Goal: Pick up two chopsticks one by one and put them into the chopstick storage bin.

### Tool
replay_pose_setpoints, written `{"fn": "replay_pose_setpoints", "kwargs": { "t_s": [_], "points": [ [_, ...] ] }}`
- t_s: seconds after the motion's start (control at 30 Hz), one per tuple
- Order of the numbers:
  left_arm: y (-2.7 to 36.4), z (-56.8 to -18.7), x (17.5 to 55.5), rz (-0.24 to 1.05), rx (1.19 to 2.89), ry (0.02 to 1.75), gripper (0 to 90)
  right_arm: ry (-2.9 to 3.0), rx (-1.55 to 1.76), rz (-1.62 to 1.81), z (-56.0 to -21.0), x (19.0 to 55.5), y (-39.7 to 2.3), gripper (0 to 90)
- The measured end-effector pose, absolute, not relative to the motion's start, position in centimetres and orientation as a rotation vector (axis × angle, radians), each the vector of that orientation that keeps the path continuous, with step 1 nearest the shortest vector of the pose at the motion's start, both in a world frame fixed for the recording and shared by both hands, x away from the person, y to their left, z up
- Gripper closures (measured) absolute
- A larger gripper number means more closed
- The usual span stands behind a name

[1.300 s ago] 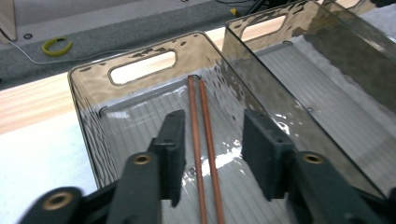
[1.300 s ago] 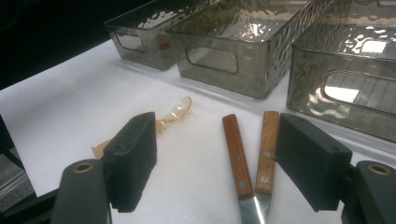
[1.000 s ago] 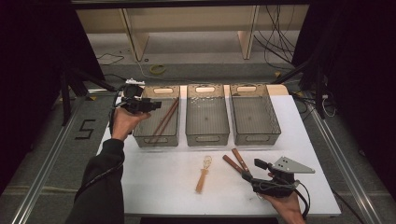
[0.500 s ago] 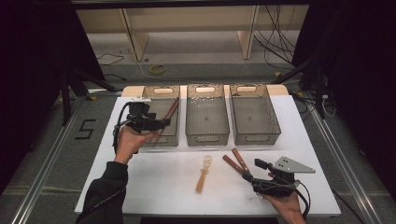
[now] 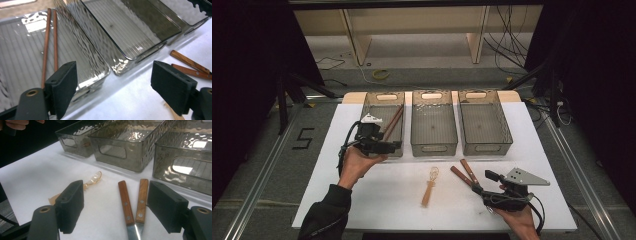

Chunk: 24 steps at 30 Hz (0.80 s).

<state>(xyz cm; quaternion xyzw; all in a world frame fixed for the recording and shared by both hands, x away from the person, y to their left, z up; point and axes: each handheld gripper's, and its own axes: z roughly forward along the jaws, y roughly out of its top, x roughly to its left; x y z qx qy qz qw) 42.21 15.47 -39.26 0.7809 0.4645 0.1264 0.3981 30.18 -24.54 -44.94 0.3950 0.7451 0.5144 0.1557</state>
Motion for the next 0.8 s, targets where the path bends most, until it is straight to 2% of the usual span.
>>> {"fn": "replay_pose_setpoints", "kwargs": {
  "t_s": [0.8],
  "points": [
    [12.4, -41.9, 39.0, 0.265, 2.09, 1.121, 15.9, 2.132, 1.132, 1.469, -45.0, 30.1, -24.6, 30.4]
  ]
}}
